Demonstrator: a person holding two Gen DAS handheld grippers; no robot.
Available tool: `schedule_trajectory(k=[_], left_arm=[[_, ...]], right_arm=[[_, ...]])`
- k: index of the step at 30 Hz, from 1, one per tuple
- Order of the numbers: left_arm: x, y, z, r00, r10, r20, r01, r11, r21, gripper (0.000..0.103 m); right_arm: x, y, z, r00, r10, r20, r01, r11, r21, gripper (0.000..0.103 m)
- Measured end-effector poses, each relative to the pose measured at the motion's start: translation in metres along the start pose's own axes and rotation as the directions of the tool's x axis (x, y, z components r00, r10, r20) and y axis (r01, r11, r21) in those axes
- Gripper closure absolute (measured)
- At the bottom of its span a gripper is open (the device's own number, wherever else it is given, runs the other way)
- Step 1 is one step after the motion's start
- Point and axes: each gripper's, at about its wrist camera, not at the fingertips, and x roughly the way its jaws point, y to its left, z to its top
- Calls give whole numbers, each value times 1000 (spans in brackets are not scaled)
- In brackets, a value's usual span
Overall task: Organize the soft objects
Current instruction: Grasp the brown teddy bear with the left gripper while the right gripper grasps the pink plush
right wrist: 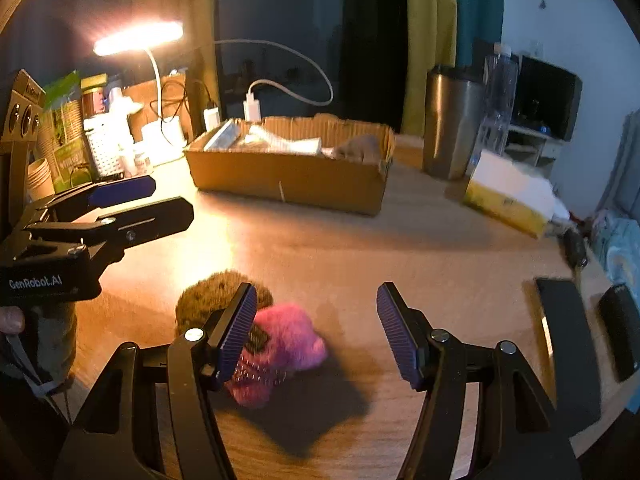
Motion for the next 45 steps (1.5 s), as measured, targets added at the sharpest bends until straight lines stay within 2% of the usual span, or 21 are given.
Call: schedule_trajectory(k=[5, 7, 9, 17, 20, 22, 24, 30, 37, 45], left_arm=[[6, -2, -8, 999, -10, -42, 11, 1000, 10, 18], [10, -3, -13, 998, -14, -65, 15, 1000, 16, 18], [14, -4, -17, 996, -15, -87, 17, 1000, 19, 18], [22, -11, -23, 989, -21, -143, 27, 999, 42, 18], [30, -13, -25, 982, -14, -189, 22, 999, 41, 18], [32, -13, -26, 979, -16, -204, 24, 999, 38, 18], [33, -16, -26, 977, -13, -211, 24, 999, 48, 18], [40, -24, -27, 971, -18, -237, 37, 997, 75, 18], [49, -24, -28, 959, -28, -283, 52, 996, 77, 18], [47, -40, -31, 957, -37, -289, 79, 988, 136, 18]], right_arm=[[6, 3, -10, 999, 38, -22, -38, 999, 19, 37], [11, 5, -12, 998, 51, -41, -50, 999, 13, 28], [17, 9, -15, 996, 61, -67, -61, 998, 3, 26], [24, 8, -20, 991, 107, -75, -105, 994, 39, 26], [22, 6, -22, 991, 111, -74, -108, 993, 39, 26], [20, 6, -22, 992, 108, -70, -106, 994, 38, 31], [20, 4, -24, 991, 113, -69, -111, 993, 44, 41], [15, 2, -29, 991, 117, -64, -116, 993, 30, 49], [7, -8, -33, 990, 135, -47, -133, 990, 46, 50], [-1, -22, -38, 993, 116, -32, -114, 991, 66, 54]])
